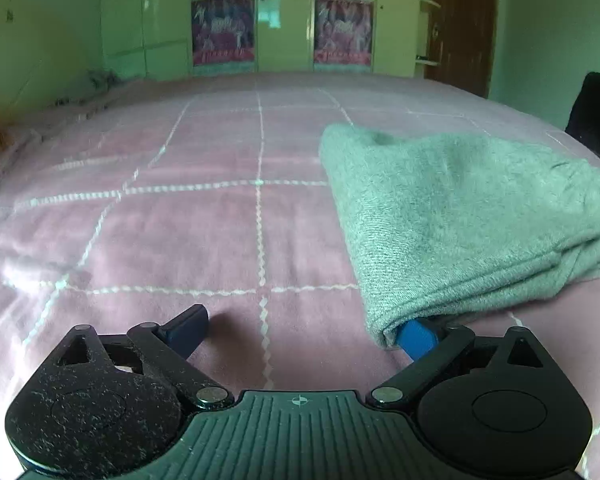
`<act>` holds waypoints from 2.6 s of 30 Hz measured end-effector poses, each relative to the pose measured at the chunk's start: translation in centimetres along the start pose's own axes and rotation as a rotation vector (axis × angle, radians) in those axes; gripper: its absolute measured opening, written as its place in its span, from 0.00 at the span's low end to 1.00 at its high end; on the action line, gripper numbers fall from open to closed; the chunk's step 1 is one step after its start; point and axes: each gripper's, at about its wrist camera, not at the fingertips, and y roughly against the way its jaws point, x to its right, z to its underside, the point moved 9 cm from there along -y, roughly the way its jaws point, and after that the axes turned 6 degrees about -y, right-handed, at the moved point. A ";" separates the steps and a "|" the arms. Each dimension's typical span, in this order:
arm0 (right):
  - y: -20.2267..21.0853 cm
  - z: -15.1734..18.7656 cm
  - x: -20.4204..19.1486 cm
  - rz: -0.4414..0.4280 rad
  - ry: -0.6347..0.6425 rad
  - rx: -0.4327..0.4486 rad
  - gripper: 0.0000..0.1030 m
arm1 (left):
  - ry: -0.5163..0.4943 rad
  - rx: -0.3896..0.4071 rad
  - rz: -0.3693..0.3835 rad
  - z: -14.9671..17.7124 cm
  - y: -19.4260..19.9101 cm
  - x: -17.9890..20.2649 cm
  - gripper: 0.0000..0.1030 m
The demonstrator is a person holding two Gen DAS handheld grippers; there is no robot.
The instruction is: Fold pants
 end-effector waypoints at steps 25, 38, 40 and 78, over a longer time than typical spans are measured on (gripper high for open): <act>-3.2 3.5 -16.2 -0.246 0.037 -0.136 0.22 | 0.042 0.025 0.072 0.2 -0.6 0.8 0.80; 0.2 5.1 -11.8 -0.239 -0.151 -0.122 0.73 | 0.046 0.028 0.065 0.2 -1.2 0.9 0.81; -0.6 5.6 -11.7 -0.257 -0.189 -0.159 0.73 | 0.045 0.029 0.064 0.2 -1.2 1.0 0.81; -3.0 6.6 -13.5 -0.189 -0.026 -0.204 0.35 | -0.018 0.067 0.041 0.1 -1.1 1.9 0.81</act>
